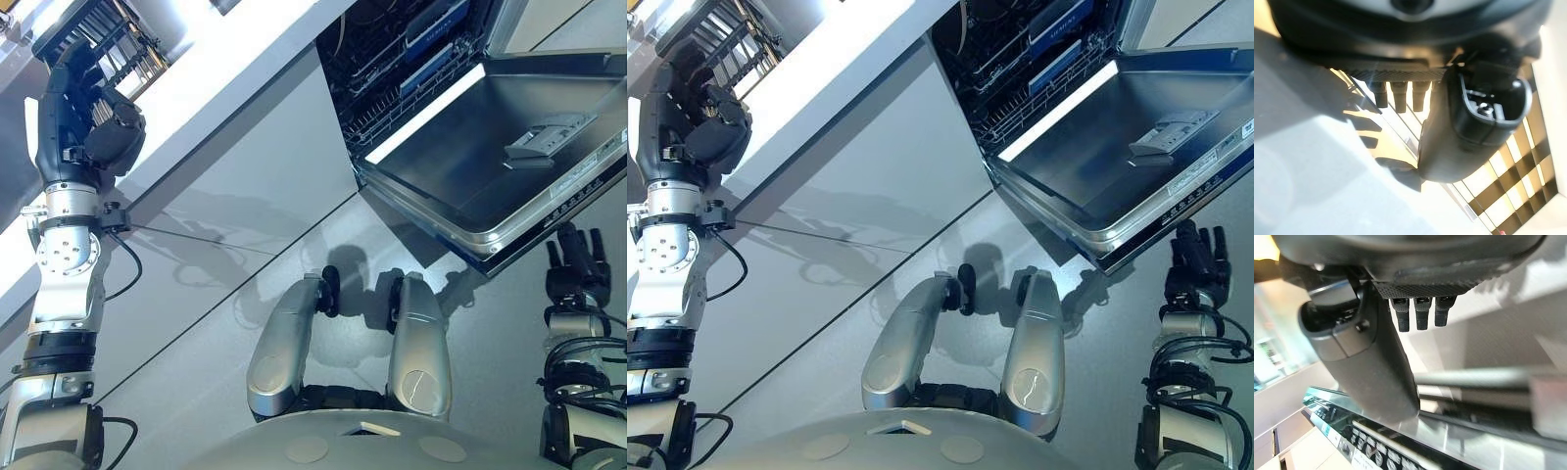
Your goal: Pick up plates and place into dishwasher.
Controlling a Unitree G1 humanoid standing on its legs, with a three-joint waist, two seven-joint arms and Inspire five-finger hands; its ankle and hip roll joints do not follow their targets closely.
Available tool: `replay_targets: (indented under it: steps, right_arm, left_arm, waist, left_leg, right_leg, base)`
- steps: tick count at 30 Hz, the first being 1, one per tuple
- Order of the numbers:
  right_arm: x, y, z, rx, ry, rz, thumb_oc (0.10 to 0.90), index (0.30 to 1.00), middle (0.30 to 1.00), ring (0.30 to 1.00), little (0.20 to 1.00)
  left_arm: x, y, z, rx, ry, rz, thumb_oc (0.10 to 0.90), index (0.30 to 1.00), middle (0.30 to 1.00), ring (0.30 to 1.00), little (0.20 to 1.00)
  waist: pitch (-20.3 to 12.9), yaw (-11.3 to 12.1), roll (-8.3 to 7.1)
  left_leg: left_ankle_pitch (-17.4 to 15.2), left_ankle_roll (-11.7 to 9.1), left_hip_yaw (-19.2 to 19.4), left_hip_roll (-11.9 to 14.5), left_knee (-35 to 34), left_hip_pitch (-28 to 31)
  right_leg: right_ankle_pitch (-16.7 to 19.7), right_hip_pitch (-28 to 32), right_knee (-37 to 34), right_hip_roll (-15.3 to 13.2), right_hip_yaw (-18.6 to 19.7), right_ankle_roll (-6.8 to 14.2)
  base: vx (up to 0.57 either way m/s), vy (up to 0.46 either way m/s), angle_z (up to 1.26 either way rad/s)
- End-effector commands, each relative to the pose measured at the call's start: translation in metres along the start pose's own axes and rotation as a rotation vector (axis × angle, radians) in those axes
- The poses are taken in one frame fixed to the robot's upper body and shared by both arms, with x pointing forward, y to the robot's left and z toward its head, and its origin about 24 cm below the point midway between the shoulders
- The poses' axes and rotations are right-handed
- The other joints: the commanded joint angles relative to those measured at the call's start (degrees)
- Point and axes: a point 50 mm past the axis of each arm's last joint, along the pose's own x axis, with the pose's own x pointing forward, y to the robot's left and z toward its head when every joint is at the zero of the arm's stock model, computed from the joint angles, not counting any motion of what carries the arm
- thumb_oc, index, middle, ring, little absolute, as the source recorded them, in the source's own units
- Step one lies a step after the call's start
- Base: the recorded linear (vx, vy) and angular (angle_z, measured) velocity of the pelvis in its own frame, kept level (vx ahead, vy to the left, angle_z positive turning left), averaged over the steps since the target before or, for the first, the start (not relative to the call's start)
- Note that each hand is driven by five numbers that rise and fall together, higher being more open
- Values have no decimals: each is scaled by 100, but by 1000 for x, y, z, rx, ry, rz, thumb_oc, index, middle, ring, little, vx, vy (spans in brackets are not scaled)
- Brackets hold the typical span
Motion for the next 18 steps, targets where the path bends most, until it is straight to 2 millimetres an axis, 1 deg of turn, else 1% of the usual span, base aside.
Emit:
replay_targets:
  steps: [1,3,5,7,9,12,14,15,16,18]
  right_arm:
    - [7,54,-13,94,103,430,800,900,900,900,900]
    - [3,69,-23,142,179,576,800,900,900,900,900]
    - [-4,91,-33,188,261,748,800,900,900,900,900]
    - [-12,117,-41,212,332,901,800,900,900,900,900]
    - [-20,140,-46,200,364,1027,800,900,900,900,900]
    - [-35,184,-51,194,391,1218,800,900,900,900,900]
    - [-54,215,-57,212,409,1363,800,900,900,900,900]
    - [-72,236,-60,201,419,1480,800,900,900,900,900]
    - [-75,239,-61,199,420,1498,800,900,900,900,900]
    - [-95,257,-65,191,434,1614,800,900,900,900,900]
  left_arm:
    - [0,18,13,39,-79,29,800,900,900,900,900]
    - [-2,21,12,44,-77,36,800,900,900,900,900]
    - [-4,23,11,49,-73,42,800,900,900,900,900]
    - [-6,23,10,47,-69,48,800,900,900,900,900]
    - [-8,23,9,54,-68,47,800,900,900,900,900]
    - [-9,23,9,54,-64,50,800,900,900,900,900]
    - [-11,23,6,54,-56,48,800,900,900,900,900]
    - [-14,20,3,53,-45,46,800,900,900,900,900]
    - [-15,20,2,53,-43,46,800,900,900,900,900]
    - [-17,19,-2,48,-27,51,800,900,900,900,900]
  waist:
    - [-315,3,-83]
    - [-310,27,-100]
    - [-317,59,-129]
    - [-322,86,-147]
    - [-326,117,-163]
    - [-340,168,-177]
    - [-376,198,-183]
    - [-404,208,-171]
    - [-406,206,-170]
    - [-454,205,-144]
  left_leg:
    - [-523,437,143,-271,46,251]
    - [-499,432,149,-271,-14,306]
    - [-458,422,166,-270,-103,374]
    - [-398,416,182,-262,-208,442]
    - [-350,406,211,-243,-296,497]
    - [-309,410,241,-226,-433,618]
    - [-280,433,241,-234,-570,751]
    - [-250,452,245,-254,-685,864]
    - [-242,455,247,-257,-707,885]
    - [-201,474,264,-266,-839,994]
  right_leg:
    - [148,196,-115,257,-398,-47]
    - [202,236,-182,236,-402,1]
    - [274,290,-277,207,-417,60]
    - [358,342,-386,180,-431,111]
    - [436,399,-504,161,-456,156]
    - [535,517,-690,123,-494,215]
    - [606,628,-839,109,-493,260]
    - [665,714,-962,100,-479,294]
    - [680,731,-987,98,-477,300]
    - [735,796,-1100,88,-450,328]
  base:
    - [14,88,-3]
    - [17,84,-6]
    - [28,91,-10]
    - [31,95,-6]
    - [30,86,-13]
    - [35,86,-22]
    - [75,119,-38]
    - [76,122,-38]
    - [72,132,-32]
    - [61,126,-22]
